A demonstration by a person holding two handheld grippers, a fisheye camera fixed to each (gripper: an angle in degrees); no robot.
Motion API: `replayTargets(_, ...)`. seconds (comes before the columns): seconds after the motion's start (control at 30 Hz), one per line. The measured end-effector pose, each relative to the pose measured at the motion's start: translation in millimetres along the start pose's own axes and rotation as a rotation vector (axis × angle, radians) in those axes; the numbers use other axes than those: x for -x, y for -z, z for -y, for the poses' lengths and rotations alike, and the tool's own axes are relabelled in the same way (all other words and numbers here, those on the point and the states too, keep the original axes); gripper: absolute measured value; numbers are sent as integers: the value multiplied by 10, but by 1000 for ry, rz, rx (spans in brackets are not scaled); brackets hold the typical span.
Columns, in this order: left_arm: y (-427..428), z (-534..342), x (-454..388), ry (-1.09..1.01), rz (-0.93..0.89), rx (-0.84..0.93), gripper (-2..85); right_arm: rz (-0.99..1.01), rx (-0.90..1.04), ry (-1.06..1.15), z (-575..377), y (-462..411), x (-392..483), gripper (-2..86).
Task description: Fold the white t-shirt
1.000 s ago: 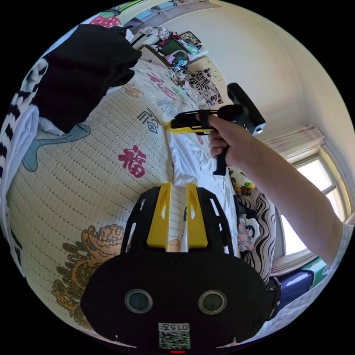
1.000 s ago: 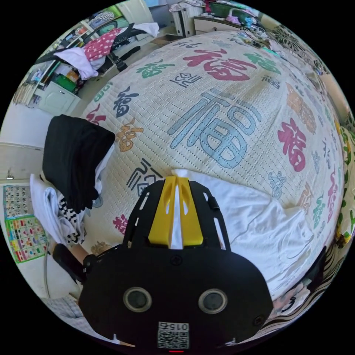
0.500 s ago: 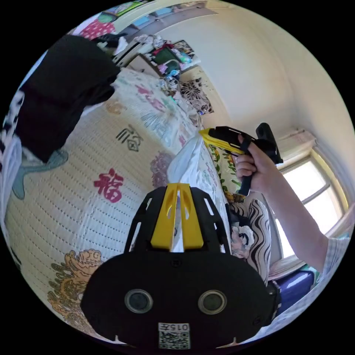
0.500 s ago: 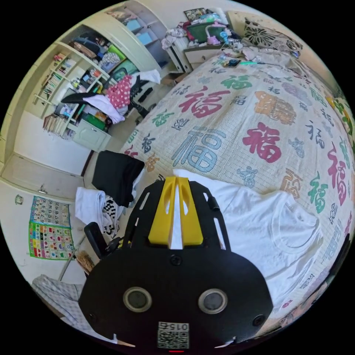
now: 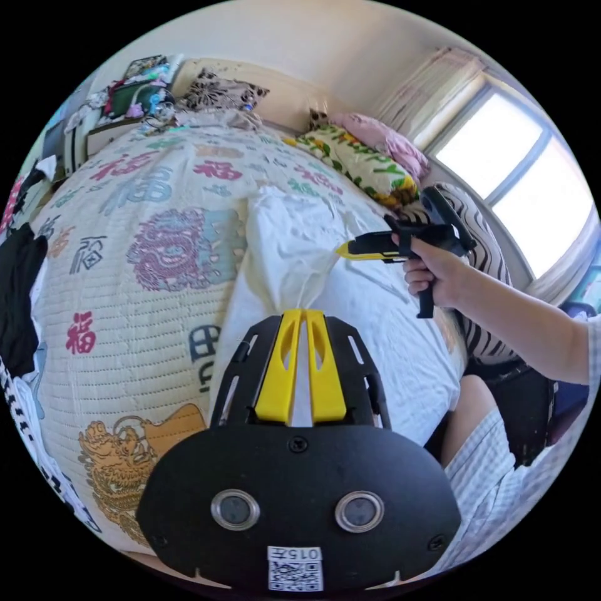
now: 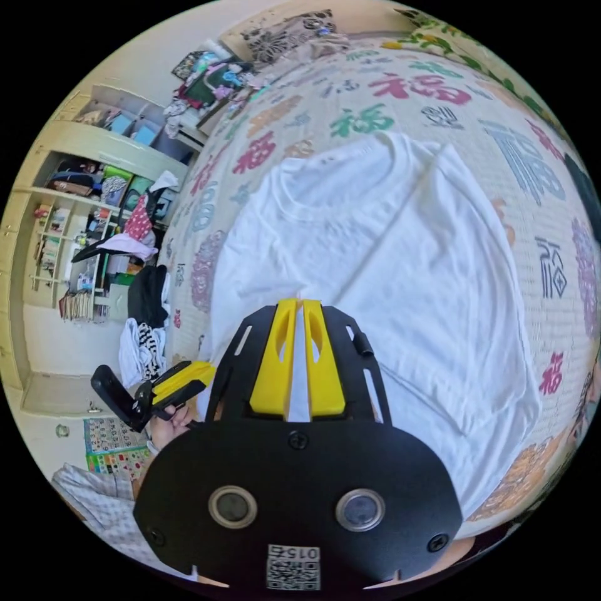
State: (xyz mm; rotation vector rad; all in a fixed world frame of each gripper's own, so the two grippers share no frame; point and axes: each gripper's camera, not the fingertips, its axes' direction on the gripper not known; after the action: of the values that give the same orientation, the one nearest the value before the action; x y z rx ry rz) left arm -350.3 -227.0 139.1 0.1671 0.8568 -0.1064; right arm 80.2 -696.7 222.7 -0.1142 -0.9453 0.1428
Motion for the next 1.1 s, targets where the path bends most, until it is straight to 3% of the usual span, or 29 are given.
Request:
replayTargets(0.2, 11, 39, -258, -10, 85, -59, 39, -49, -90, 53, 115, 305, -160, 36)
replayTargets(0.3, -245, 127, -315, 1, 56, -5, 61, -86, -21, 154, 265, 231, -30, 60)
replayTargets(0.43, -536, 164, -502, -43, 112, 36, 22, -202, 102, 225, 409, 33, 10, 31)
replayTargets(0.73, -777, 129, -619, -44, 62, 74, 1, -52, 75, 145, 411, 452, -532, 1)
replayTargets(0.83, -723, 131, -605, -27, 20, 58, 15, -138, 76, 141, 486, 546, -542, 31)
replayTargets(0.97, -438, 135, -492, 46, 24, -64, 42, -127, 8, 242, 746, 684, -371, 63)
replayTargets(1.1, -627, 240, -273, 138, 70, -27, 61, -105, 27, 327, 1097, 506, -93, 69)
